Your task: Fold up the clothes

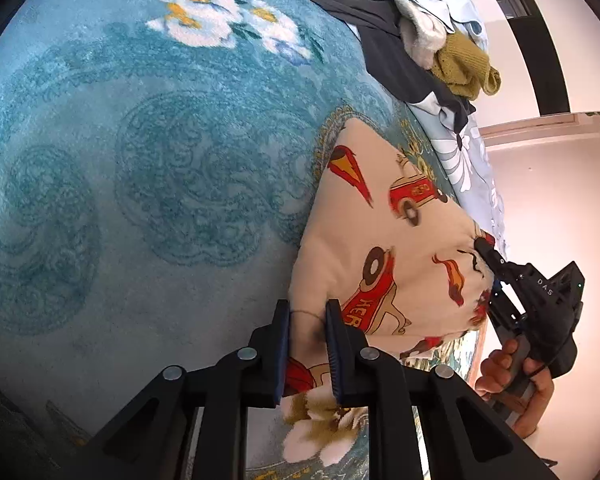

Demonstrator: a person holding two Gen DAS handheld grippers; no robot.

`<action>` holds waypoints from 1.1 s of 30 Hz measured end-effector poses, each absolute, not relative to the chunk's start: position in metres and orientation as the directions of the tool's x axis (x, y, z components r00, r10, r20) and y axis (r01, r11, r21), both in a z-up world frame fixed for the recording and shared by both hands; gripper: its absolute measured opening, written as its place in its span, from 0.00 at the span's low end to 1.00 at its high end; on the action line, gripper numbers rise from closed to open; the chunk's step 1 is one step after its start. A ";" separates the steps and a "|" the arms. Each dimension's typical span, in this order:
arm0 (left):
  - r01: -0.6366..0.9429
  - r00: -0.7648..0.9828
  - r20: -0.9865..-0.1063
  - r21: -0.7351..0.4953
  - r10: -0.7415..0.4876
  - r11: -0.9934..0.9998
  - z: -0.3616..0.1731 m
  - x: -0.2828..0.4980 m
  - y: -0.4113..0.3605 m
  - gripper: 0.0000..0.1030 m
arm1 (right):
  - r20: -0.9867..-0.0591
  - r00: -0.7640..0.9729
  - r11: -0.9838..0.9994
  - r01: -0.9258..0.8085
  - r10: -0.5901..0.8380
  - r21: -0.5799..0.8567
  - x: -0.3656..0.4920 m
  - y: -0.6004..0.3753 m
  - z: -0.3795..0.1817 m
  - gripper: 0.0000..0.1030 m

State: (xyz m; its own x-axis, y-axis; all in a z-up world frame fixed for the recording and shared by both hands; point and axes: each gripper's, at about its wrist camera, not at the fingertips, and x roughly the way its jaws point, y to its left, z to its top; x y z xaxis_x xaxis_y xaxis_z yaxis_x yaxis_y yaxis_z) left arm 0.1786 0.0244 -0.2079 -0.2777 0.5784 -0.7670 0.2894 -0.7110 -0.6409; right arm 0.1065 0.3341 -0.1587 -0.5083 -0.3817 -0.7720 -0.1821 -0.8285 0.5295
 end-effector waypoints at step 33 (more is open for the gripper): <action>0.380 -0.260 -0.724 -0.685 0.639 -0.622 -0.234 0.178 0.010 0.37 | -0.697 -0.453 -0.598 -0.365 -0.556 0.714 0.160 0.359 -0.235 0.46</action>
